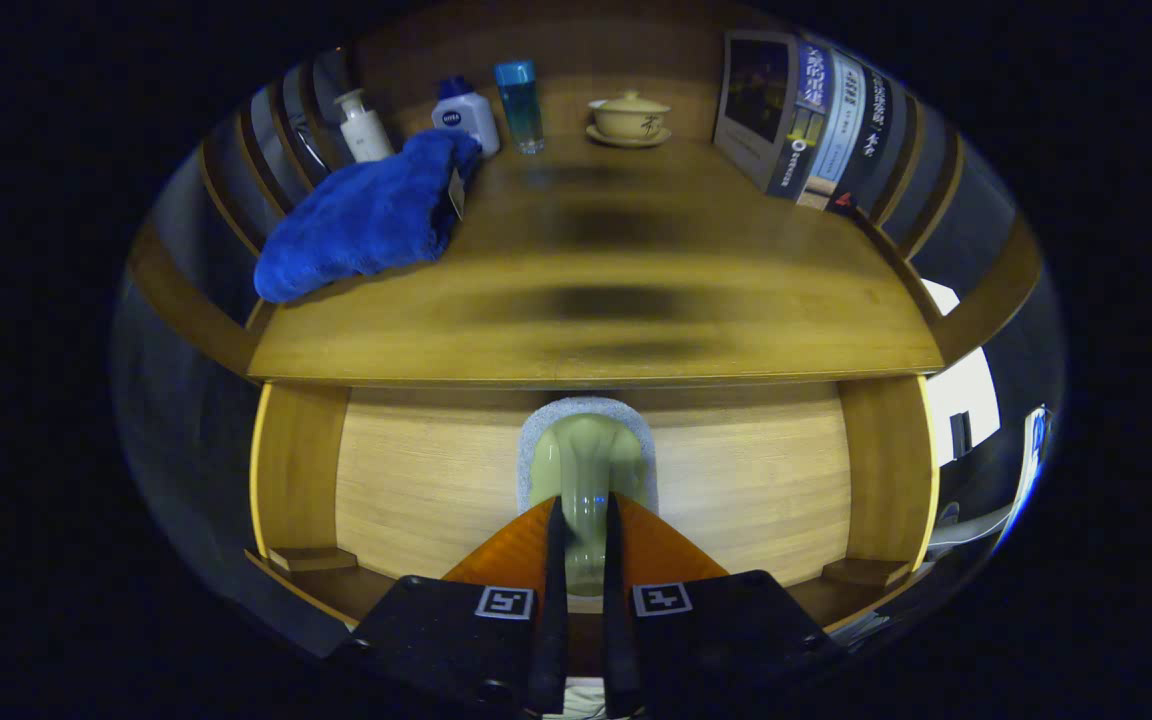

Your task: Pull open the drawer, take out the items inside it, and place them on the countertop above the cabinet.

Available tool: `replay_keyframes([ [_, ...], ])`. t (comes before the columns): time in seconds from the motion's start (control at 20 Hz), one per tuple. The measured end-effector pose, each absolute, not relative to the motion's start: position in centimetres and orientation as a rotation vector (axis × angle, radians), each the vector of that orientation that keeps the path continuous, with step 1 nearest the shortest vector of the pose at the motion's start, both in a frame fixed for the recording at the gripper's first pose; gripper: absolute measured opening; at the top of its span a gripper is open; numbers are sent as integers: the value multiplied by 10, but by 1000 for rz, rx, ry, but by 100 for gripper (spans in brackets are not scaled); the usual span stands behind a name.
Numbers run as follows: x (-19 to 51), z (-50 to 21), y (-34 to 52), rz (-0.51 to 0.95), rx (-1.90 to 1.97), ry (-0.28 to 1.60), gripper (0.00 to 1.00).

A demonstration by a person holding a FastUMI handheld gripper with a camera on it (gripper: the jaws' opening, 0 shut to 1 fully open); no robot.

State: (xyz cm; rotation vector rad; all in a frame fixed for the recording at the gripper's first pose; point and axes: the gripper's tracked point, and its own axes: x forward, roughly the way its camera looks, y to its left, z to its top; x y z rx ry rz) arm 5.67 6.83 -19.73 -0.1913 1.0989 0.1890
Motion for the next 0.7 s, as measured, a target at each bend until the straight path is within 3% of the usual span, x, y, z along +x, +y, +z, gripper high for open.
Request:
replay_keyframes([
  [0.7,66,-100,74,179,-202,948,22],
])
